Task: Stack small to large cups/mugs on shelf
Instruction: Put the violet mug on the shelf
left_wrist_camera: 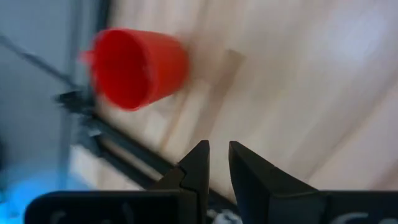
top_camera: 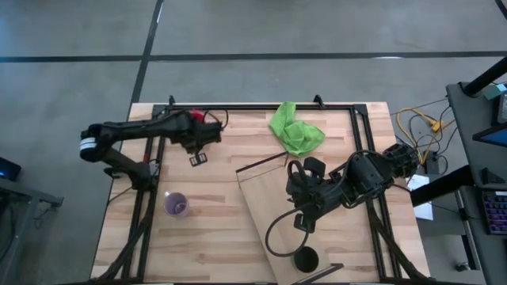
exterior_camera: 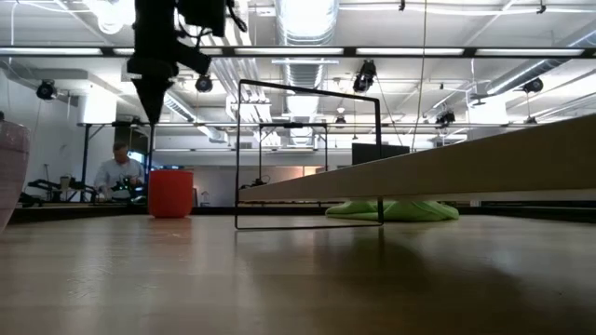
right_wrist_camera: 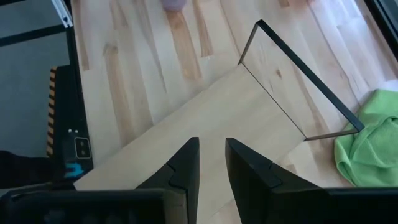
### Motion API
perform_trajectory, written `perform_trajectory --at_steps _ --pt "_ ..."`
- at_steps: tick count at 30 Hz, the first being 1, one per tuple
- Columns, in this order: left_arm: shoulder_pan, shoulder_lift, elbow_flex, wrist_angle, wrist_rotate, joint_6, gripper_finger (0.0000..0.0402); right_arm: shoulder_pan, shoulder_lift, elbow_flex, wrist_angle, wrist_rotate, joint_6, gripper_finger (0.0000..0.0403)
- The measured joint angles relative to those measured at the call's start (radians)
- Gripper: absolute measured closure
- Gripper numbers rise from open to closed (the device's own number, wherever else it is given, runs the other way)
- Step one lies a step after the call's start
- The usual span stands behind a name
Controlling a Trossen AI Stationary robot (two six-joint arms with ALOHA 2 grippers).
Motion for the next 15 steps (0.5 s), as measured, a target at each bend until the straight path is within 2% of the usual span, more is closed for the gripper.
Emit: perform_trajectory --at_steps 2,9,15 --pt "0.042 0.017 -0.002 0.033 0.082 0.046 0.0355 0.0 0.0 0.0 0.0 0.0 0.004 0.033" --pt "0.206 0.068 0.015 0.104 0.106 0.107 0.0355 0.0 0.0 0.0 0.0 0.0 0.021 0.033" --pt "0.354 0.083 0.017 0.121 0.216 0.106 0.0355 0.0 0.0 0.0 0.0 0.0 0.022 0.033"
